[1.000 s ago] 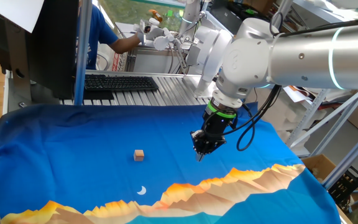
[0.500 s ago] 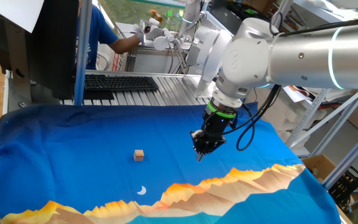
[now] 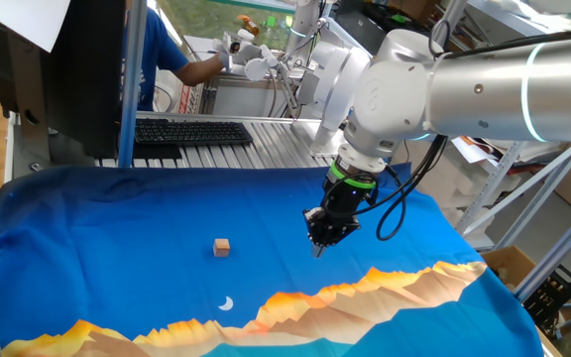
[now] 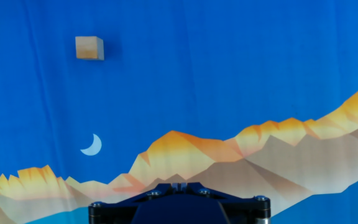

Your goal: Approach and touch the side of the small block

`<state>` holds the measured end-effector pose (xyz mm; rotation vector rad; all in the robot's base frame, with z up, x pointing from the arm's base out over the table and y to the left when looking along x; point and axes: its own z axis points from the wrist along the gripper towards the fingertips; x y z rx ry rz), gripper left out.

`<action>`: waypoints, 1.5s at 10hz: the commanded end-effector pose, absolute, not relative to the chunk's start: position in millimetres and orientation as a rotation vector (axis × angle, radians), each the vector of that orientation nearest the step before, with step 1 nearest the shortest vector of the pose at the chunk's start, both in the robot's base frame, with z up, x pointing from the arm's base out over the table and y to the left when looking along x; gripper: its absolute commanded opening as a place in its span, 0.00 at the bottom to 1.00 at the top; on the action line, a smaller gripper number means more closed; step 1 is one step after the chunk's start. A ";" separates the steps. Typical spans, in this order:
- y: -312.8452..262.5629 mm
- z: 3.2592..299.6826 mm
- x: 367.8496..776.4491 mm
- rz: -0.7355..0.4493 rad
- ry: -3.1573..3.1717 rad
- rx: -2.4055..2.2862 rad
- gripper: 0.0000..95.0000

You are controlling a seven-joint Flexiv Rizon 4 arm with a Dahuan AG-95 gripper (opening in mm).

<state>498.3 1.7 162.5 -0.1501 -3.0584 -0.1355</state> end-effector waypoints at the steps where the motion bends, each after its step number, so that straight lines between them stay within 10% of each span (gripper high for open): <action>1: 1.8 162.4 498.1 -0.139 -3.059 -0.149 0.00; 15: 1.8 162.6 498.1 -0.139 -3.061 -0.099 0.00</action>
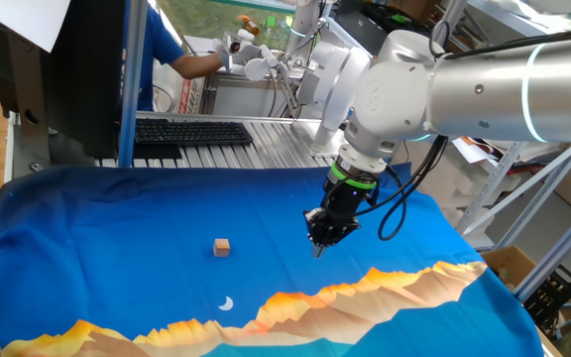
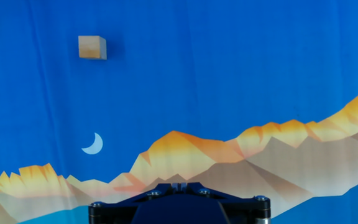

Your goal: Approach and touch the side of the small block

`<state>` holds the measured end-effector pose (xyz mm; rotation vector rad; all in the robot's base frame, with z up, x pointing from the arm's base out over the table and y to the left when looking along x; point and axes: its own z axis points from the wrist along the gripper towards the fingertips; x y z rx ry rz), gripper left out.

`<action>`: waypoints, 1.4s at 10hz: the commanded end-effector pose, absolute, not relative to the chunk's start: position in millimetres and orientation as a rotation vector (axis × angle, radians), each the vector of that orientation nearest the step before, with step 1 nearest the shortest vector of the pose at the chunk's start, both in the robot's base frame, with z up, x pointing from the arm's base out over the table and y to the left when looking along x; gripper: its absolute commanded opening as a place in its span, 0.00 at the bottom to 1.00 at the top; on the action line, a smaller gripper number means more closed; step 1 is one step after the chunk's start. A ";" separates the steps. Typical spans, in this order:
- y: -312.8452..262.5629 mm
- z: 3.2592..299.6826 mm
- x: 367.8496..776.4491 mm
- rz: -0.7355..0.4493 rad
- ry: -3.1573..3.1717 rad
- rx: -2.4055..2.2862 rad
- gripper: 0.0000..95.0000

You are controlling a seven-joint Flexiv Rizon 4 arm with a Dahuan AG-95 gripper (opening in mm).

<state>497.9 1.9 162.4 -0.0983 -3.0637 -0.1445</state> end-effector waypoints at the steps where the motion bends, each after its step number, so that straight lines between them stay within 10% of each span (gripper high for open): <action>1: 1.8 162.6 498.1 -0.138 -3.060 -0.101 0.00; 14: 2.5 158.8 498.9 -0.126 -3.022 -0.138 0.00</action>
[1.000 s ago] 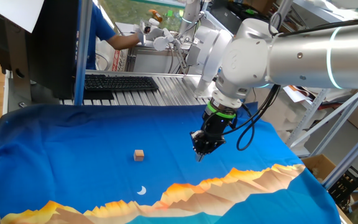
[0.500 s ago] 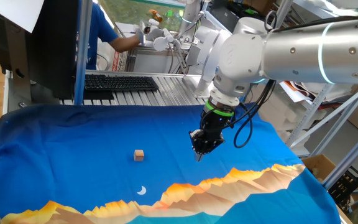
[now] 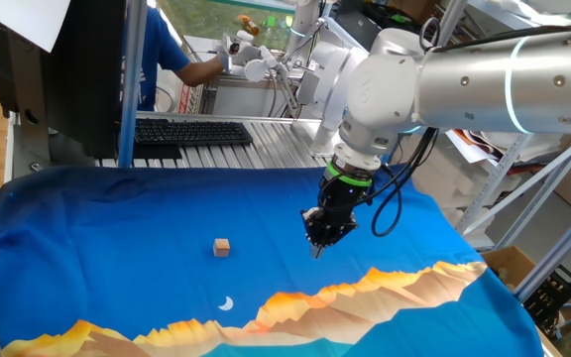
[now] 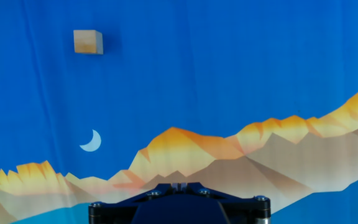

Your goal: Approach and touch the side of the small block

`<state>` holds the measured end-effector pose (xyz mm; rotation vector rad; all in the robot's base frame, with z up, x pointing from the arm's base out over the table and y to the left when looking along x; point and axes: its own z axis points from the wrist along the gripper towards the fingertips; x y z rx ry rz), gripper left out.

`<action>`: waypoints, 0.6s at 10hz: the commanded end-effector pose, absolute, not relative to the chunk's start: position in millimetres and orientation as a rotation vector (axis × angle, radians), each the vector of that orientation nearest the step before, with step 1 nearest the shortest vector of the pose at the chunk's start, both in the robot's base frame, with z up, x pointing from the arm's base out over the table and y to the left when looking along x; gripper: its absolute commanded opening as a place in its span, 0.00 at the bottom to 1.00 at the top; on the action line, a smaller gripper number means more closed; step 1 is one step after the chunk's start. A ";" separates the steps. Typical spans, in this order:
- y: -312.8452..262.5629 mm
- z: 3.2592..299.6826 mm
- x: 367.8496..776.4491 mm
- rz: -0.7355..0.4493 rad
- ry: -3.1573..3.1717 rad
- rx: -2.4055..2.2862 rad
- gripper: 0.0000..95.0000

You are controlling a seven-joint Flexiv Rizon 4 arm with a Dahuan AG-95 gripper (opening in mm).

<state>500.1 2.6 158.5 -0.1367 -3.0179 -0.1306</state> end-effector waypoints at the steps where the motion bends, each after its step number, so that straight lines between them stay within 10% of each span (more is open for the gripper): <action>1: 2.5 158.8 498.9 -0.122 -3.027 -0.140 0.00; 6: 2.5 158.7 498.8 -0.100 -3.031 -0.133 0.00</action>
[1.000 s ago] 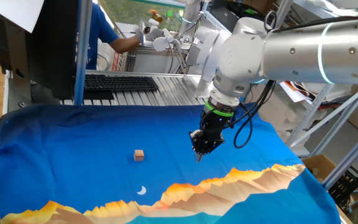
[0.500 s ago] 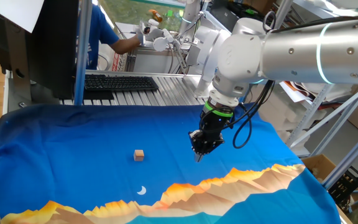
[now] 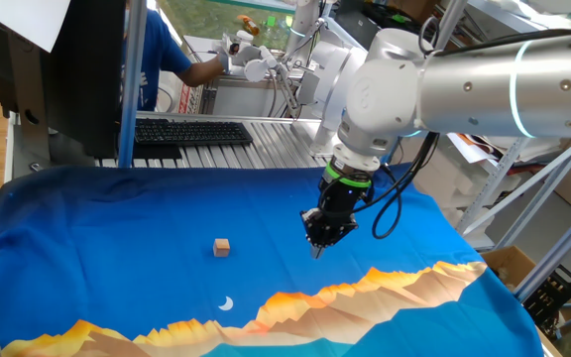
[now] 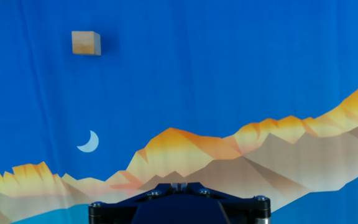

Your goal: Approach and touch the side of the small block

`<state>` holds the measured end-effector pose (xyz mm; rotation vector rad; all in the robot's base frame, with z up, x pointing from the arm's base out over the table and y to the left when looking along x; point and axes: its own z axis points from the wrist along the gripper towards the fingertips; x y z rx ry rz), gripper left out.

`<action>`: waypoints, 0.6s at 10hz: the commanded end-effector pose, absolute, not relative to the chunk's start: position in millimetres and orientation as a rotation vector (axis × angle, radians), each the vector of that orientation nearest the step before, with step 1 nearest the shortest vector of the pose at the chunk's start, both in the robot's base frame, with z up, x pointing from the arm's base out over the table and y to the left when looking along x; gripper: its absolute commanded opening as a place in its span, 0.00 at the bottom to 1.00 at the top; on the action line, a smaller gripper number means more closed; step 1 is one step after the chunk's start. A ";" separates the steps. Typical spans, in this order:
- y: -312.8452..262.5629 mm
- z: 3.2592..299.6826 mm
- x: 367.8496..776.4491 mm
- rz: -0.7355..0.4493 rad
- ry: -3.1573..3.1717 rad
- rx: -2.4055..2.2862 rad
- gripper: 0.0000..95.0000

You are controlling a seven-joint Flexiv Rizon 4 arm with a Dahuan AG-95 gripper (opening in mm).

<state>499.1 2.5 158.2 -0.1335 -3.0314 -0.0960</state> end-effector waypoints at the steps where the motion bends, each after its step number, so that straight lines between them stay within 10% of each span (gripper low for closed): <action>1: 2.5 158.7 498.8 -0.103 -3.031 -0.134 0.00; 6: 4.9 156.6 500.4 -0.007 -3.090 -0.072 0.00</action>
